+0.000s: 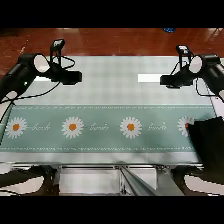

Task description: Fold the shirts.

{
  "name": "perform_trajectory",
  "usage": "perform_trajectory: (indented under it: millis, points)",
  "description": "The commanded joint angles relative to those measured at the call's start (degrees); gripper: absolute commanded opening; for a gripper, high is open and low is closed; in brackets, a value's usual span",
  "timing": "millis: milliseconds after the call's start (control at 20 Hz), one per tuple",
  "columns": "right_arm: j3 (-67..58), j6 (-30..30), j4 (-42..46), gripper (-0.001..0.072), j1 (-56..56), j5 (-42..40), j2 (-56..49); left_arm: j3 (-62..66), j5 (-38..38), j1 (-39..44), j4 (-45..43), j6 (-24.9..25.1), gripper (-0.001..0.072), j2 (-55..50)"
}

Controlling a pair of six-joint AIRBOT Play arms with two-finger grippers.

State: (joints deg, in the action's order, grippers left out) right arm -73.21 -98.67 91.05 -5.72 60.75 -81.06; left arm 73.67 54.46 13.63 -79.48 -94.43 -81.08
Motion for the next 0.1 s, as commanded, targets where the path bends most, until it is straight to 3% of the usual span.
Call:
perform_trajectory:
  millis: [0, 50]
  points:
    - [0.0, -0.1, 0.2, 0.0031, -0.1, 0.0, 0.0, 0.0, 0.0, 0.0, 0.0, 0.0, 0.0019, 0.0]
    - [0.0, -0.1, 0.2, 0.0031, -0.1, 0.1, 0.0, 0.0, 0.0, 0.0, 0.0, 0.0, 0.0019, 0.0]
